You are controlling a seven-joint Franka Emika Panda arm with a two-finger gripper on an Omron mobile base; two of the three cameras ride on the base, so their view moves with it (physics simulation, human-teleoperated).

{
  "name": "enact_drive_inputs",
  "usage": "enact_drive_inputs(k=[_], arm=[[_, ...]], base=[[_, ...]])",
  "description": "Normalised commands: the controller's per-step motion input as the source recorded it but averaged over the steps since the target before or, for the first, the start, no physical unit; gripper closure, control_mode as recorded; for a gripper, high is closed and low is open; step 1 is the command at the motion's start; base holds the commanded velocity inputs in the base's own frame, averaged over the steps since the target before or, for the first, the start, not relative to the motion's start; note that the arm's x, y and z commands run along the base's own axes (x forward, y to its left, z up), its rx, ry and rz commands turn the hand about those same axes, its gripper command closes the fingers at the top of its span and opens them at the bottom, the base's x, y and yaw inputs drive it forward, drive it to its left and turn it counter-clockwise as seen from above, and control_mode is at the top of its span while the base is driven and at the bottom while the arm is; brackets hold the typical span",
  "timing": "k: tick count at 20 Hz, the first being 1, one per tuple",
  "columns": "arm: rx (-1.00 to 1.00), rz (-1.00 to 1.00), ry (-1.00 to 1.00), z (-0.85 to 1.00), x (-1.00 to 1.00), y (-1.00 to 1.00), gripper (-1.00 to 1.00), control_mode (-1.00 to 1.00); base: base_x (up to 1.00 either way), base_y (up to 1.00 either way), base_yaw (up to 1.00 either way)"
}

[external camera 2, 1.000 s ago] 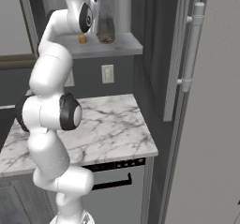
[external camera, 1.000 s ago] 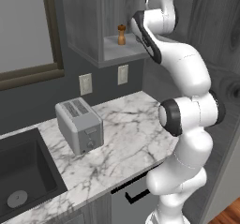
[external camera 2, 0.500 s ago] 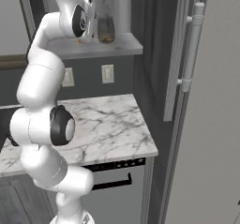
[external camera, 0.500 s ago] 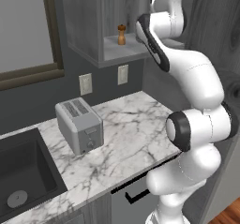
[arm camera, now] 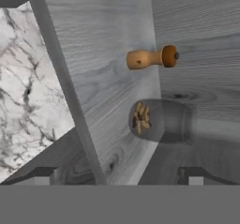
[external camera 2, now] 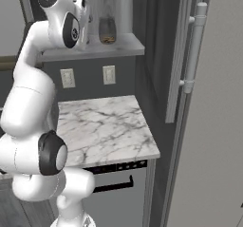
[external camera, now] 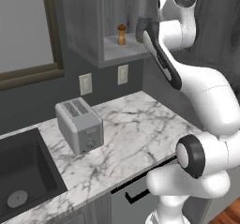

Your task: Pick the jar and jar from the dining table and place them in the open cabinet. Close the cabinet after placing the objects.

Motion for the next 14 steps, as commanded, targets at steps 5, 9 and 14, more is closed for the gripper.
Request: enact_drive_inputs(k=[5, 9, 14], arm=[[0.00, -0.03, 0.00, 0.04, -0.77, 0.00, -1.00, -1.00], [0.00, -0.10, 0.00, 0.15, -0.75, 0.00, -1.00, -1.00], [0.00, -0.22, 0.00, 0.19, -0.75, 0.08, -1.00, -1.00]], base=[[0.00, 0.00, 0.00], [0.00, 0.00, 0.00], [0.00, 0.00, 0.00]])
